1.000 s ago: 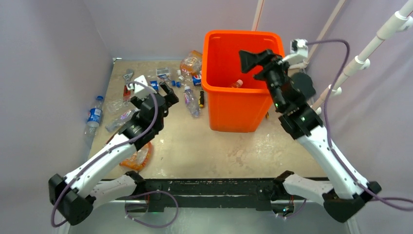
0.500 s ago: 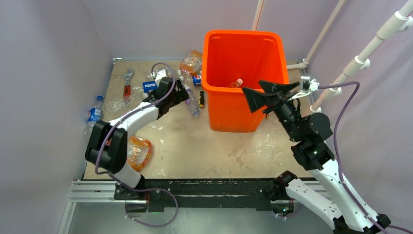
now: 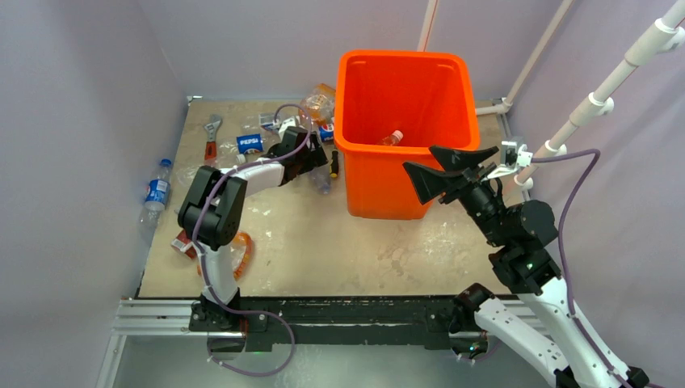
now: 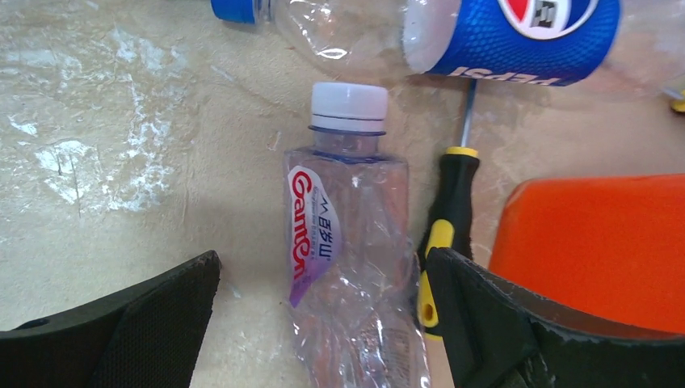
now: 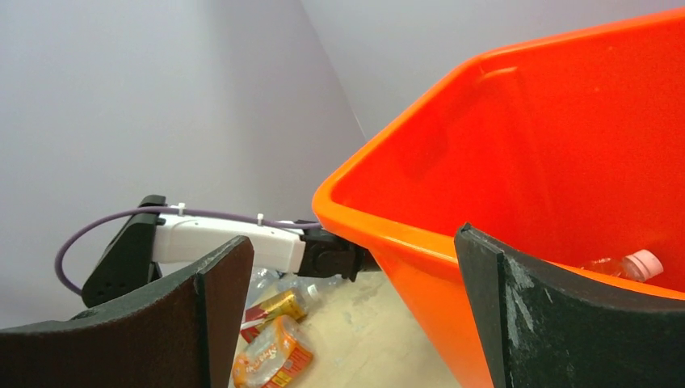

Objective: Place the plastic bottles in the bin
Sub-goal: Place the plastic bottle in the trash bin.

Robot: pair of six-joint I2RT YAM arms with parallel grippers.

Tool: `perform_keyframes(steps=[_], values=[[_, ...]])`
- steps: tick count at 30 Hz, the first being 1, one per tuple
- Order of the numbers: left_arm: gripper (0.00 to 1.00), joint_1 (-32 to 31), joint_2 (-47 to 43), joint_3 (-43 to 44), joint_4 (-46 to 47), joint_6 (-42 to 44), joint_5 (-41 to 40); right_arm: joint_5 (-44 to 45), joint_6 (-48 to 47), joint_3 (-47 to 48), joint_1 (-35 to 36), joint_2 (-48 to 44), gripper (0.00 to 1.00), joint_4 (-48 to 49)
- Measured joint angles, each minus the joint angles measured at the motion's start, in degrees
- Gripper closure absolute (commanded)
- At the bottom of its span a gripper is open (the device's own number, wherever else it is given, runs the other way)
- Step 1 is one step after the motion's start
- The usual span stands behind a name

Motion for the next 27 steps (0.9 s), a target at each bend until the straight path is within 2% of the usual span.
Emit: perform_keyframes(steps=[6,11,17,18,22,27], values=[[0.01,-0.24,4.20,3.32,-1.64,0.61,-1.66,-1.36,0.00,0.00,0.00,0.33,0.02,-0.33],[0.11,-1.70,6.58,7.21,-3.96,2.01,-5.09,-1.40,-0.02,0.00,0.00,1.09,0.02,-0.70],[0.23,-2.71,7.37,7.54,-4.74,2.12,-8.02,-1.33,-0.48,0.00,0.00,1.42,0.02,-1.53],[0.27,-2.69,7.37,7.50,-4.81,2.10,-8.31,-1.33,-0.50,0.00,0.00,1.38,0.02,-1.51],[0.56,-2.69,7.30,6.14,-3.15,1.88,-9.51,-1.36,-0.50,0.00,0.00,1.38,0.02,-1.62],[0.81,-2.58,6.08,4.42,-1.27,1.51,-8.90,-1.33,-0.66,0.02,0.00,1.36,0.02,-1.97]])
